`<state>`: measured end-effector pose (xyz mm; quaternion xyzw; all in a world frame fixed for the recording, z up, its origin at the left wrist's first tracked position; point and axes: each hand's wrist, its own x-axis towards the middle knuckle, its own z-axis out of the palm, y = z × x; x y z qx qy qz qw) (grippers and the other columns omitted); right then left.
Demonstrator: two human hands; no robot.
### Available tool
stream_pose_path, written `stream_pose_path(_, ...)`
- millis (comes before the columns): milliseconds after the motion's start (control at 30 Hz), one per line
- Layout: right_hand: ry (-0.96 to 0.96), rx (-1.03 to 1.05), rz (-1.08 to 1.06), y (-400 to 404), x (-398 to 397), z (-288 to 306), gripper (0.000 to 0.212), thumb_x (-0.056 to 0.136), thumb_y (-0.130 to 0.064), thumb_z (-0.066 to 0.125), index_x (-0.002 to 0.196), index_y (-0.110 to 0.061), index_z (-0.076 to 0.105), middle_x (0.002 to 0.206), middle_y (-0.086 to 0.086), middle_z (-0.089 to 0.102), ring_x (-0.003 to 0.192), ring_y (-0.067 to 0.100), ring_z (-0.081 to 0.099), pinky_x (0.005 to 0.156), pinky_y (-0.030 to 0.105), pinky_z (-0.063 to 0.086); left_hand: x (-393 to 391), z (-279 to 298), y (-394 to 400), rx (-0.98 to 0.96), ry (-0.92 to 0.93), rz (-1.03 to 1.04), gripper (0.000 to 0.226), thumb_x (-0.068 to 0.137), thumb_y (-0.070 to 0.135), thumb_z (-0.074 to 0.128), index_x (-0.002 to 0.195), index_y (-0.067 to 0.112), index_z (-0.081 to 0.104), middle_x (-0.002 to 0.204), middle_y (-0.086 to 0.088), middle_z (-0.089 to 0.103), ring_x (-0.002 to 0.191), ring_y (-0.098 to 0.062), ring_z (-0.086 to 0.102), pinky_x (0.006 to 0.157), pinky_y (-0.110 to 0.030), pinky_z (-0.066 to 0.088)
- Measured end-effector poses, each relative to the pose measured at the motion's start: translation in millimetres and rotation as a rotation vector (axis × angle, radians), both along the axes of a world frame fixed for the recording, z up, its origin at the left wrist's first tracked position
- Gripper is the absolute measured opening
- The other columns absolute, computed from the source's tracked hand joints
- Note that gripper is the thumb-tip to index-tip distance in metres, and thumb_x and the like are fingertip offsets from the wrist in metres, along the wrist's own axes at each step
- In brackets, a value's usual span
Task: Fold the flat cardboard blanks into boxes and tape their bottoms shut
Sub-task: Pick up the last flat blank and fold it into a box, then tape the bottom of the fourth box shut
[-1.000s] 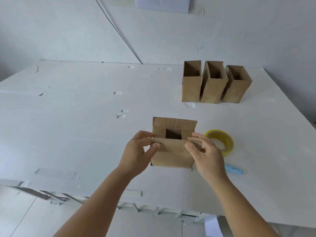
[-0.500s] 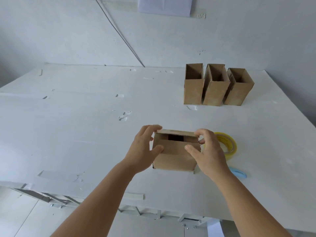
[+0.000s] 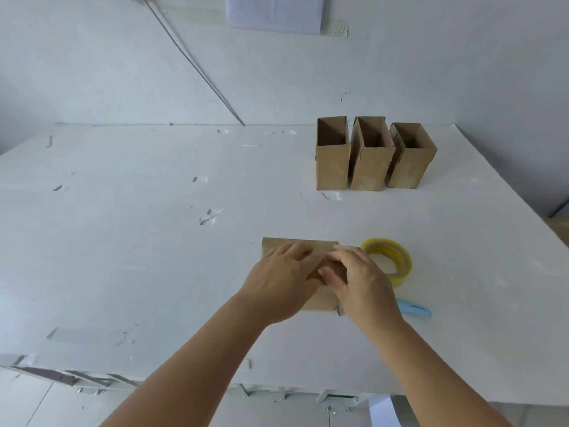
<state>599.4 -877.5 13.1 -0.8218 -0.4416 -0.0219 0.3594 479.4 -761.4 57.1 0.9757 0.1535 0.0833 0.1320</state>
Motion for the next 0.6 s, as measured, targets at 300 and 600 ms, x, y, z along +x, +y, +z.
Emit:
stream_pose_path(300, -0.009, 0.002, 0.057, -4.7, 6.3, 5.3, 0.041, 0.089, -0.045, 0.045, 0.108, -0.021, 0.073, 0.121, -0.004, 0.066, 0.107, 0.018, 0.062, 0.092, 0.029, 0.049, 0.8, -13.8, 3.2, 0.101, 0.158, -0.033, 0.053, 0.102, 0.043, 0.015, 0.152, 0.030, 0.013, 0.161, 0.007, 0.006, 0.148, -0.010, -0.004, 0.118, -0.026, 0.001)
stream_pose_path(600, 0.125, -0.494, -0.270, -28.9, 65.5, -17.7, 0.038, 0.095, -0.019, 0.044, 0.132, -0.017, 0.050, 0.125, 0.009, 0.058, 0.114, 0.033, 0.052, 0.085, 0.033, 0.042, 1.7, -24.5, 6.5, 0.089, 0.148, -0.004, 0.074, 0.084, 0.055, -0.010, 0.153, 0.031, 0.005, 0.161, 0.010, -0.004, 0.139, 0.000, -0.019, 0.113, -0.023, -0.010)
